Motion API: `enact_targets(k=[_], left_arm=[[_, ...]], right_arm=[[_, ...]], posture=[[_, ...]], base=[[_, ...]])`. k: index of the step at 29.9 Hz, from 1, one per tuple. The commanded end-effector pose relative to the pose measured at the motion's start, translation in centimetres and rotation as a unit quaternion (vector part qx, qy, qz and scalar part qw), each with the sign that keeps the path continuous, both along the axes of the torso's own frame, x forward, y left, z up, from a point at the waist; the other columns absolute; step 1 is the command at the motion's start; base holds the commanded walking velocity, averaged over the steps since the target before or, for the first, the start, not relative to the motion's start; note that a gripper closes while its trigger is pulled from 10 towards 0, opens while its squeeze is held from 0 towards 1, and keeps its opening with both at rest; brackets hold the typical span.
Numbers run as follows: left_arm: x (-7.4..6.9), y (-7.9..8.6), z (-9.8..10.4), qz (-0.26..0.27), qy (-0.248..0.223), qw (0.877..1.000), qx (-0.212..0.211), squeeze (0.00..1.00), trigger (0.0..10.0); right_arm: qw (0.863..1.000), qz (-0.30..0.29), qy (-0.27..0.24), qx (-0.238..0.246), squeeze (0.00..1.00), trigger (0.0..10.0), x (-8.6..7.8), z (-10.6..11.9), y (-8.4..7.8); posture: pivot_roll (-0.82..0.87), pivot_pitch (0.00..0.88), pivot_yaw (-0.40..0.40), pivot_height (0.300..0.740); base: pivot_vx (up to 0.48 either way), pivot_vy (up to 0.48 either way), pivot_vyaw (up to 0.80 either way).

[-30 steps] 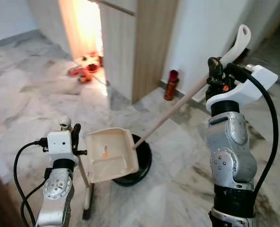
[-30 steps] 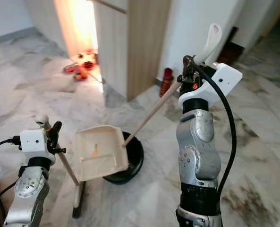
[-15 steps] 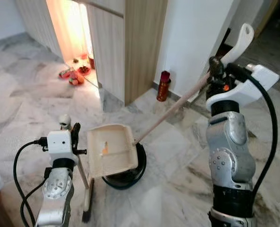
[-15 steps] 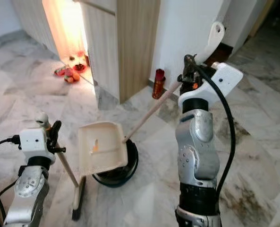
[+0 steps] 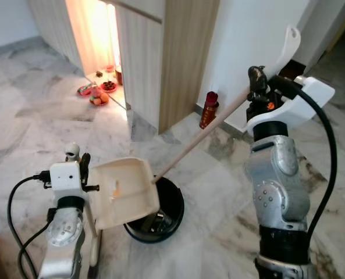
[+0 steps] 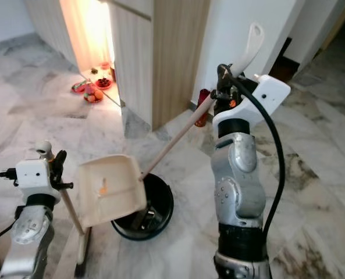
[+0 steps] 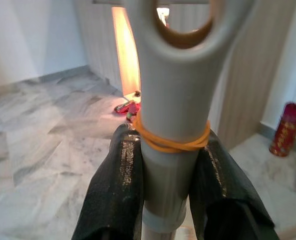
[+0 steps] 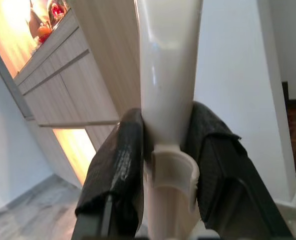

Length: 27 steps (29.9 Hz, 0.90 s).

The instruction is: Sweep floor

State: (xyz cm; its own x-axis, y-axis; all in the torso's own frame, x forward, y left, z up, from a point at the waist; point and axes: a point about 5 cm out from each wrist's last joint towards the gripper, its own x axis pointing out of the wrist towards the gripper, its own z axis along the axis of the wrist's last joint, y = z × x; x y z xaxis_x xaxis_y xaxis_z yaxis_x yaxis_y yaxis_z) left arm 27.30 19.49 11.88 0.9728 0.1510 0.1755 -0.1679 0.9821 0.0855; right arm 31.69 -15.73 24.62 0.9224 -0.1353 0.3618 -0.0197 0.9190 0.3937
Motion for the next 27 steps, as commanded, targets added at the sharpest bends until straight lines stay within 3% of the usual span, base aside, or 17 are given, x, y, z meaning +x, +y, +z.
enact_targets(k=[1, 12, 20, 27], left_arm=[[-0.1, 0.5, 0.7, 0.007, -0.017, 1.0, 0.006, 0.0, 10.0], [-0.1, 0.5, 0.7, 0.007, -0.017, 1.0, 0.007, 0.0, 10.0], [-0.1, 0.4, 0.7, 0.003, -0.018, 1.0, 0.006, 0.0, 10.0], [-0.1, 0.3, 0.7, 0.0, -0.02, 1.0, 0.002, 0.0, 10.0]], right_arm=[[0.999, 0.017, -0.038, 0.0, 0.0, 10.0, -0.3, 1.6, 1.2], [0.998, 0.024, -0.048, -0.019, 0.0, 10.0, -0.5, 1.6, 1.5], [0.994, 0.046, -0.076, -0.062, 0.0, 10.0, -1.1, 2.0, 2.9], [0.99, 0.074, -0.102, -0.065, 0.0, 10.0, -1.7, 2.4, 4.3]], posture=[[0.11, 0.053, -0.065, 0.74], [0.11, 0.056, -0.063, 0.74], [0.11, 0.06, -0.063, 0.74], [0.11, 0.06, -0.064, 0.74]], base=[[0.0, 0.0, 0.0], [0.0, 0.0, 0.0], [0.0, 0.0, 0.0], [0.0, 0.0, 0.0]])
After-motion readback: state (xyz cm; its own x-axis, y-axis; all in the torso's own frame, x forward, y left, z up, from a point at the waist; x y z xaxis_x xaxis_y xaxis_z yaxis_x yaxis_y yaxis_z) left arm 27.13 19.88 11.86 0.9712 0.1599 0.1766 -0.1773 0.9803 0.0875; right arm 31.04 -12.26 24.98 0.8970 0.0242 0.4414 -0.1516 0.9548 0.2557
